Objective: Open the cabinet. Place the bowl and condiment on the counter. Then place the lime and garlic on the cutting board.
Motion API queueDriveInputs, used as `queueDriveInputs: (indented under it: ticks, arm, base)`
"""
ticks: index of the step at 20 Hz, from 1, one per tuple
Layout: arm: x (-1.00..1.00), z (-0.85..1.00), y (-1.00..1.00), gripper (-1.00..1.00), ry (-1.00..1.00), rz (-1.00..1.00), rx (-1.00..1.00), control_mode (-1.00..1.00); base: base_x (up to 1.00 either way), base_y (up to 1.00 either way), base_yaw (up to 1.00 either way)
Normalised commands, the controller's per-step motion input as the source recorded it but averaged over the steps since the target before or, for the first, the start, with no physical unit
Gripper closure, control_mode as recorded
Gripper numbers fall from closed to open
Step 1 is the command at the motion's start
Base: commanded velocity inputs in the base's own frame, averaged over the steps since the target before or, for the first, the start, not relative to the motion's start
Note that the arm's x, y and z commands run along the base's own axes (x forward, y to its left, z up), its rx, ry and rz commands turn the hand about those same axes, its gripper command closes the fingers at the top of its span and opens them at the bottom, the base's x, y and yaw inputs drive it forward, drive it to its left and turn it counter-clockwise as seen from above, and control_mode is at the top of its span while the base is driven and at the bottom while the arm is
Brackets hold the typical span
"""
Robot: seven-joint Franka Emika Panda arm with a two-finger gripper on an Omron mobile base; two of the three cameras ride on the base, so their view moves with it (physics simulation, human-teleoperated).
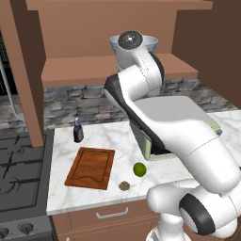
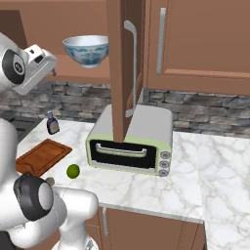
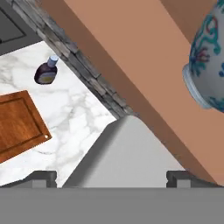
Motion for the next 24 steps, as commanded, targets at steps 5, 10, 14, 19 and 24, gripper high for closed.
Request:
queueDriveInputs:
  ticks: [5,10,14,19,24]
  arm:
    - [-0.07,0.81,-0.33,-1.0,0.01,-0.09,-0.1,-1.0]
    - [0.31,0.21,-0.14,-1.0,0.0,-0.03,-0.19,-1.0]
    - [0.58,0.06,-0.19,-1.0,0.0,0.0,-0.19,-1.0]
    - [0.67,0.03,-0.27,-1.0,0.05,0.0,-0.13,-1.0]
    - [0.59,0.02,-0.23,-1.0,0.05,0.0,-0.09,-1.0]
  base:
    - [0.0,0.0,0.0]
    - [0.0,0.0,0.0]
    - [0.0,0.0,0.0]
    - [0.0,0.0,0.0]
    - [0.0,0.0,0.0]
